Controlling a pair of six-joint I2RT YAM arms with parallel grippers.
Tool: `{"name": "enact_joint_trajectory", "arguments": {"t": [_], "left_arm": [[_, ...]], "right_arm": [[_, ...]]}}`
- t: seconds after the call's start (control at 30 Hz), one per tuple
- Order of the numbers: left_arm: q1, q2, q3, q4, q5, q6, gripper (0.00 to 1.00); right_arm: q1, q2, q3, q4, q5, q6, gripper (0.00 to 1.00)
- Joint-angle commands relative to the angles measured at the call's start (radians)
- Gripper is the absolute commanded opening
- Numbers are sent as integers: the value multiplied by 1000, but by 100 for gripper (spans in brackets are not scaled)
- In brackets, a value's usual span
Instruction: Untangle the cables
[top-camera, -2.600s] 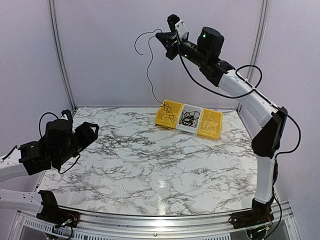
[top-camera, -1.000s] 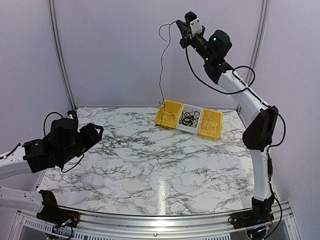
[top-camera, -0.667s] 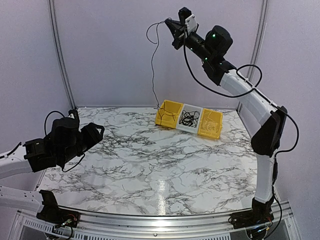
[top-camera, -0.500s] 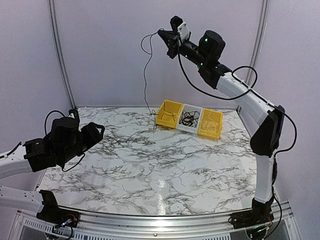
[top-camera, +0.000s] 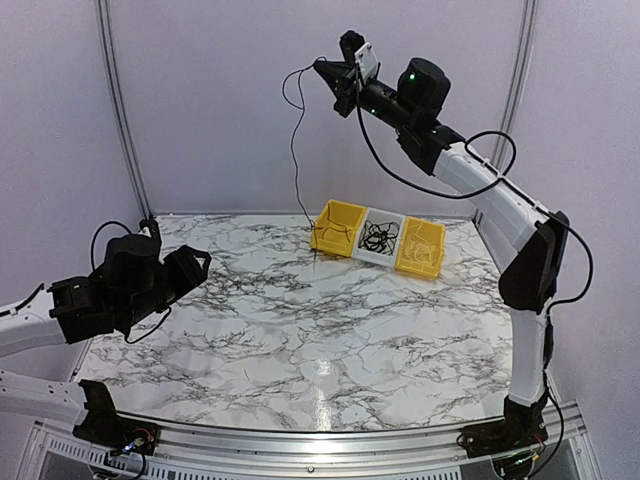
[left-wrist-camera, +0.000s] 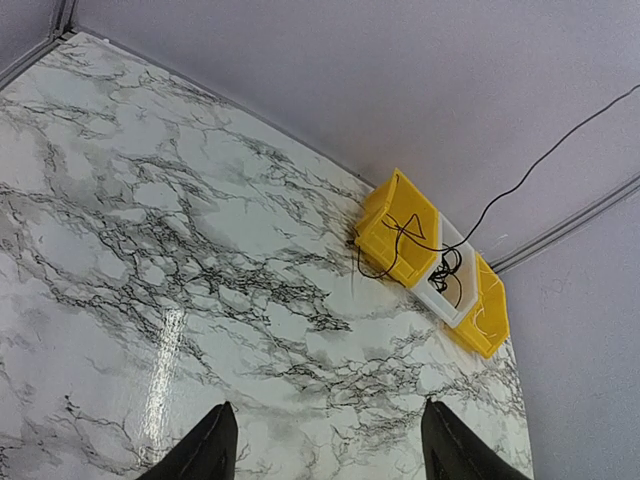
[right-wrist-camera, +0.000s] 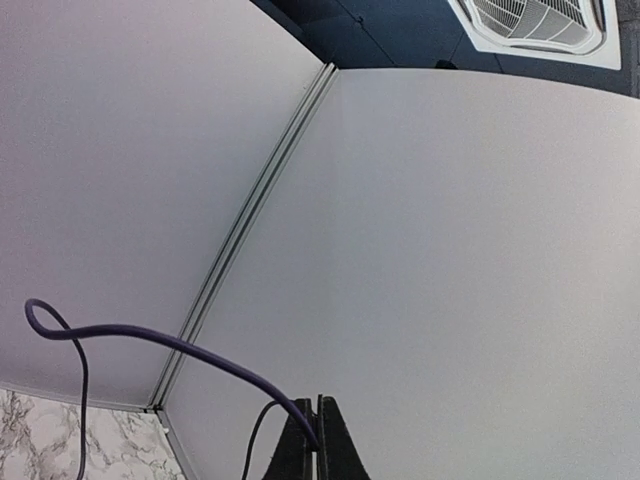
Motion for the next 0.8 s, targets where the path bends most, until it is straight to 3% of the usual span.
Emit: {"name": "enact_joint_trajectory", "arguments": {"t": [0.0,0.3,0.6,0.77], "left_arm": [[1,14,19,36,0,8,66],[1,16,22,51,11,7,66],[1,-15,-15,54,3,-32,66],[1,-4,-6,55,6,-22,66]], "right_arm": [[9,10,43,5,-28,16,0],[-19,97,-77,4,46,30,0],[18,109,1,-6,-26,70,0],[19,104,60,20,11,47,0]]}}
